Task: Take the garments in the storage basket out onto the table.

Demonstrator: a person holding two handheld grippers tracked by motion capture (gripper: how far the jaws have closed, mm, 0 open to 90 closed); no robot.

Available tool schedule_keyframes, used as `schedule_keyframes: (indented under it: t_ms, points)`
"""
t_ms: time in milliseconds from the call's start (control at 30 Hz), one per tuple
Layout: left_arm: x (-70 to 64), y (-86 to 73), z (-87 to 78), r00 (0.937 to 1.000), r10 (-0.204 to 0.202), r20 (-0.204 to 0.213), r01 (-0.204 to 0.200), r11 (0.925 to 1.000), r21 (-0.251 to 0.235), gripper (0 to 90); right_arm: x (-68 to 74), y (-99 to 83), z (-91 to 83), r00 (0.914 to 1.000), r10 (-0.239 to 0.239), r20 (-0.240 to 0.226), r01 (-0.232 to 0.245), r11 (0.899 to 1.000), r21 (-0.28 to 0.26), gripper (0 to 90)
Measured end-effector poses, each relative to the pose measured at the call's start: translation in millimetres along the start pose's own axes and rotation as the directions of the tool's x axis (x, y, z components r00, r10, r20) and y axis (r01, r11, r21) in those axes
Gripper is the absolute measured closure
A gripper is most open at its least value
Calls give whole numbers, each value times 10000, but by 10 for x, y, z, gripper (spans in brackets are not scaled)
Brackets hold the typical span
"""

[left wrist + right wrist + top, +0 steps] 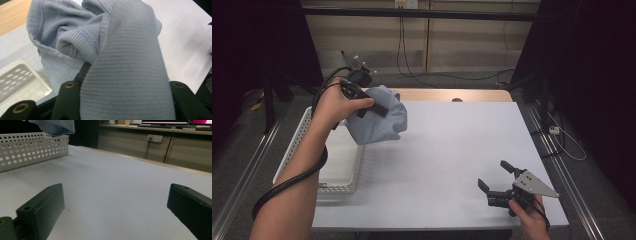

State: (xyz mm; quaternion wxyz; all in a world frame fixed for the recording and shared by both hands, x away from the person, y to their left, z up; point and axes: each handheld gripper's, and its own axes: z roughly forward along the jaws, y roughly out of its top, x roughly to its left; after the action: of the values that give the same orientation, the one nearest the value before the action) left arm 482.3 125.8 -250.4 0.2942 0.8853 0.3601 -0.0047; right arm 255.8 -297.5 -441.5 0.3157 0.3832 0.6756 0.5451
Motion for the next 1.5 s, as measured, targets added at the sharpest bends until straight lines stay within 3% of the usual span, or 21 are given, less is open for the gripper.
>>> schedule_keyframes:
  t_ms: [633,1500]
  points:
    - [-174,32,341,9976,631,299,-632,9980,44,498,3,3,3,10000,-59,-53,59,10000,-8,5]
    - [-344,-57,714,9900,1256,642,-1221,9909,-562,478,9,3,4,9999,-100,-92,100,9999,19,6]
